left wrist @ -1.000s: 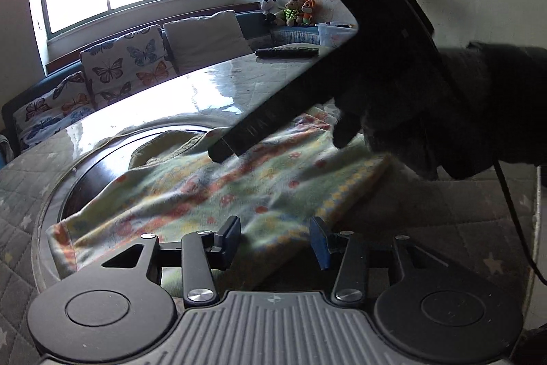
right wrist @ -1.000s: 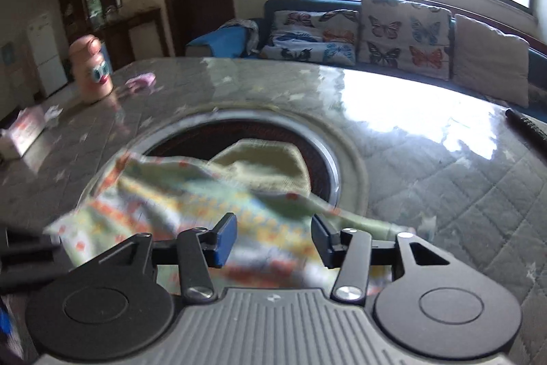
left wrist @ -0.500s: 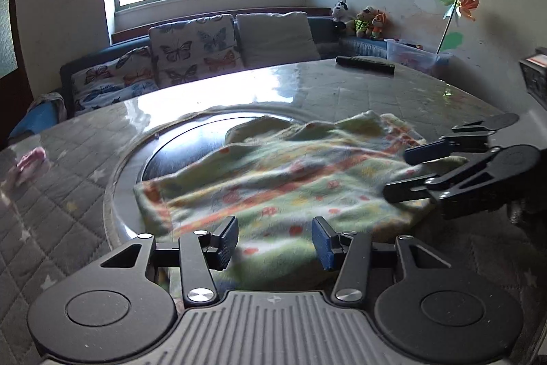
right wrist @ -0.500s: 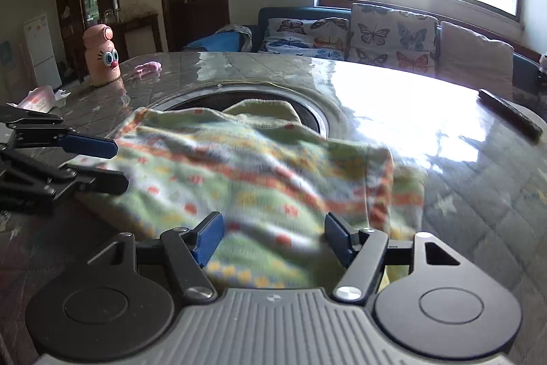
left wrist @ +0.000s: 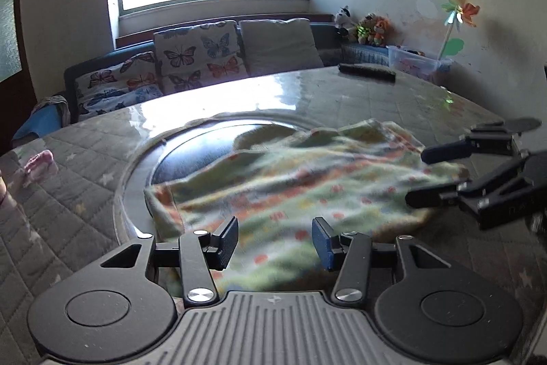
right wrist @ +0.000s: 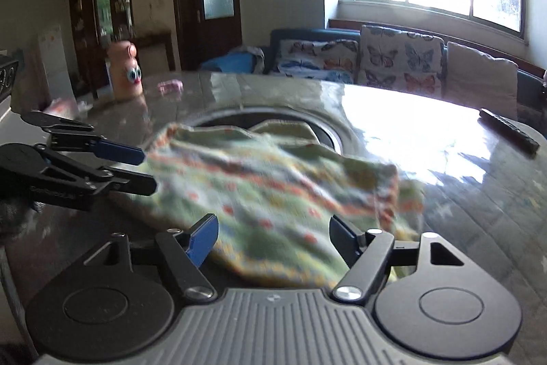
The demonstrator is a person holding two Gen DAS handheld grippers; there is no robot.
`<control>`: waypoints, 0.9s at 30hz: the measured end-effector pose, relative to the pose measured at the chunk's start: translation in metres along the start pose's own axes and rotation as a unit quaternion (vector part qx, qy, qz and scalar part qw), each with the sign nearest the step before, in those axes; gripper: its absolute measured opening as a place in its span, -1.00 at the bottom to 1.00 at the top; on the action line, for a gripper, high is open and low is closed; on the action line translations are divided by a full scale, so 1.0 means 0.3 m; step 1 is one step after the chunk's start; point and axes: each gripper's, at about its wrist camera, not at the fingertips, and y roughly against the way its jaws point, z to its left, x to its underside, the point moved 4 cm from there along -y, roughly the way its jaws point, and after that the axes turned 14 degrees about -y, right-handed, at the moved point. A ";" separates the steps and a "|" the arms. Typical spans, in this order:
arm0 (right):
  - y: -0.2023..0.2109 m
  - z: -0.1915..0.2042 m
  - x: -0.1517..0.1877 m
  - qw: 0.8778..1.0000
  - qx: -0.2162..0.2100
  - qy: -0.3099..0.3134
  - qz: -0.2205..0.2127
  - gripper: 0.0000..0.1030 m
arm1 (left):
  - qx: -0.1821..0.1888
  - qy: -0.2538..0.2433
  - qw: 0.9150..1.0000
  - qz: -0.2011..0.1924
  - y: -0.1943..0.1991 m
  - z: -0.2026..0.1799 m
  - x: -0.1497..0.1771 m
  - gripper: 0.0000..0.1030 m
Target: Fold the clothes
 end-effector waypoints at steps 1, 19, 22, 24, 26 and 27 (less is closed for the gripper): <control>-0.015 0.003 -0.002 1.000 -0.003 -0.004 0.002 0.43 | -0.003 0.005 1.000 -0.001 -0.013 0.014 -0.011 -0.01; -0.021 -0.019 0.060 0.999 -0.019 -0.016 0.031 0.88 | -0.030 0.066 0.996 0.053 -0.232 0.208 -0.021 -0.03; -0.024 -0.014 0.061 0.999 -0.021 -0.018 0.032 0.93 | -0.027 0.057 0.997 0.046 -0.246 0.204 -0.058 -0.03; -0.024 -0.014 0.061 0.999 -0.024 -0.019 0.033 0.96 | -0.035 0.052 0.996 0.057 -0.279 0.204 -0.080 -0.03; -0.025 -0.014 0.061 0.999 -0.026 -0.019 0.034 1.00 | -0.042 0.058 0.995 0.076 -0.318 0.215 -0.086 0.01; -0.025 -0.012 0.061 0.999 -0.026 -0.019 0.034 1.00 | -0.043 0.064 0.993 0.085 -0.332 0.222 -0.084 0.01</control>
